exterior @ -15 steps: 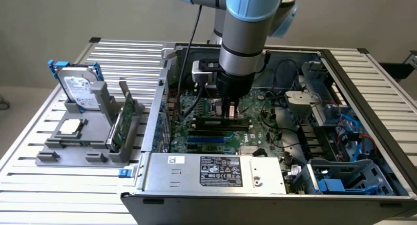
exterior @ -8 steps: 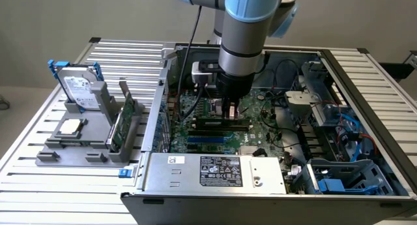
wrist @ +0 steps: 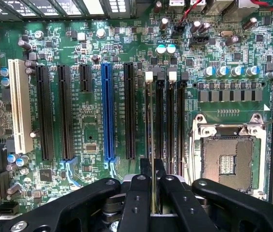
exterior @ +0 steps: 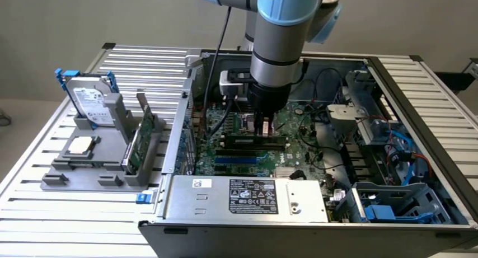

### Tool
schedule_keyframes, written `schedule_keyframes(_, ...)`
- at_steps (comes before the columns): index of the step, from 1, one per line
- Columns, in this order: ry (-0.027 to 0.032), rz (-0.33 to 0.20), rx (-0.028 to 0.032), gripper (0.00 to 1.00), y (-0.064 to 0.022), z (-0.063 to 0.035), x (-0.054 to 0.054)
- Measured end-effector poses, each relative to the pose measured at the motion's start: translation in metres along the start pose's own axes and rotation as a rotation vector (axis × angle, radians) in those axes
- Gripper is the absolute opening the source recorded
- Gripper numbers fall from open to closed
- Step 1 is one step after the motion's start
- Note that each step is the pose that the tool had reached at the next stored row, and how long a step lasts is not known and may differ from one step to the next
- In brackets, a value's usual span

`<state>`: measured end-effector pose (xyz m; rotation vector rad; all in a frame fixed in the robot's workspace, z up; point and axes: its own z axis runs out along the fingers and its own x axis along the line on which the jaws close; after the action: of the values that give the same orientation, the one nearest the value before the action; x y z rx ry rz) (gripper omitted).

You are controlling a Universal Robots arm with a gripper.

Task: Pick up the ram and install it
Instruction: 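Insert the ram into the slot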

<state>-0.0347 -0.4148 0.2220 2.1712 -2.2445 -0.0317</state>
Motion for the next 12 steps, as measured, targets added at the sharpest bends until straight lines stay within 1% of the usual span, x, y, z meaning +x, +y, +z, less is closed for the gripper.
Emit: schedule_keyframes(12, -0.0001, 0.006, -0.0001, 0.14, 0.0001, 0.0016, -0.0008)
